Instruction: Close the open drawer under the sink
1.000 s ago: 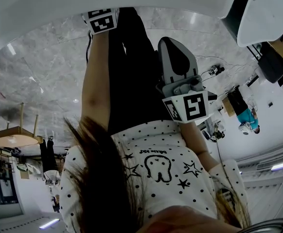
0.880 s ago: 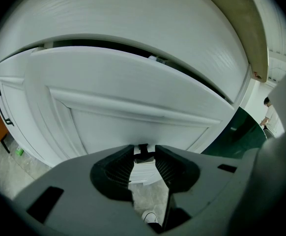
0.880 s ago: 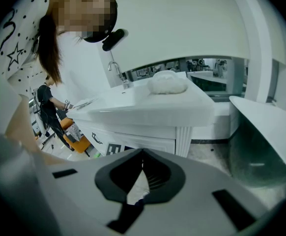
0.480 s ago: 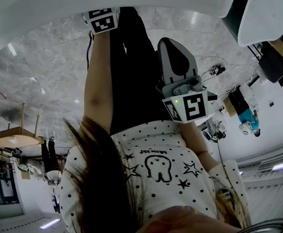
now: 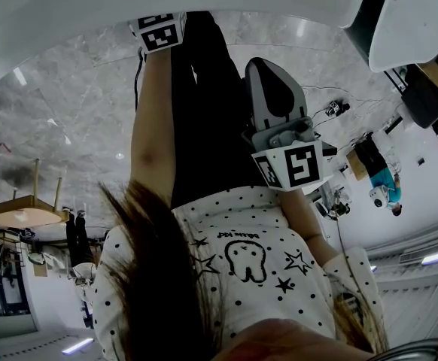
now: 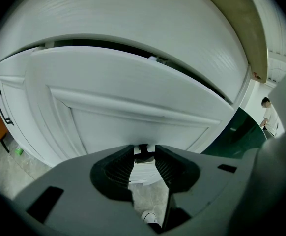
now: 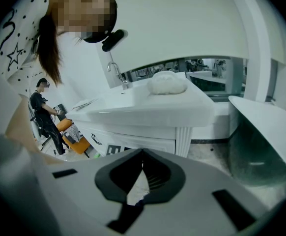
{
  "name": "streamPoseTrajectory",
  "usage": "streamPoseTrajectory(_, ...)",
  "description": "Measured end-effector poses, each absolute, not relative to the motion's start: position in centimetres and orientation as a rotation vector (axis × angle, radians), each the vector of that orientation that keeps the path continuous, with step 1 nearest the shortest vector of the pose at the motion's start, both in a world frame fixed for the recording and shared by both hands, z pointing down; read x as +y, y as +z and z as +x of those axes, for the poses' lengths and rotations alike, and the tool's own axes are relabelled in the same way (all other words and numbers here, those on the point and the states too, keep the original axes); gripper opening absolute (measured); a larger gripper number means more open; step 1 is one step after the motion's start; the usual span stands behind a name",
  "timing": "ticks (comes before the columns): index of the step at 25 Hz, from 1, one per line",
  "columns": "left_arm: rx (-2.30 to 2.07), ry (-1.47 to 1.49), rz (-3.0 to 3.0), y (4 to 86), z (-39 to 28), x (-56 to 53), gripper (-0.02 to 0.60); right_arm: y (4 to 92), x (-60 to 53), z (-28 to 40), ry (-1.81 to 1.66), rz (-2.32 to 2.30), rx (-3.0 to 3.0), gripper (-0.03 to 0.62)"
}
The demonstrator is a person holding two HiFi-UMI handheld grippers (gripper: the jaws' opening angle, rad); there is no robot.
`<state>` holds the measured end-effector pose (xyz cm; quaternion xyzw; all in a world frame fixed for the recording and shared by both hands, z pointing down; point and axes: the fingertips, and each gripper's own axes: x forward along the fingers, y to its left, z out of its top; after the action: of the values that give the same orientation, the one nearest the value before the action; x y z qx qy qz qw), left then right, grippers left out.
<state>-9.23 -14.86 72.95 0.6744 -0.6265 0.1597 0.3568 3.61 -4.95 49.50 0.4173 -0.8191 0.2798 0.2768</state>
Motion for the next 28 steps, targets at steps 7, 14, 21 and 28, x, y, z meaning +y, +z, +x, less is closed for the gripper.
streamPoseTrajectory(7,-1.617,0.407,1.747,72.79,-9.18,-14.79,0.136,49.52,-4.78,3.56,0.754,1.118,-2.196,0.015)
streamPoseTrajectory(14,-1.620,0.400,1.746,72.70,-8.95,-14.89,0.137,49.57,-4.80,3.69,0.750,1.109,-2.193,0.015)
streamPoseTrajectory(21,-1.625,0.398,1.744,72.65,-8.74,-14.96,0.136,49.61,-4.81,3.70,0.744,1.096,-2.197,0.015)
streamPoseTrajectory(28,-1.632,0.398,1.739,72.64,-8.74,-14.98,0.137,49.62,-4.83,3.76,0.745,1.096,-2.195,0.015)
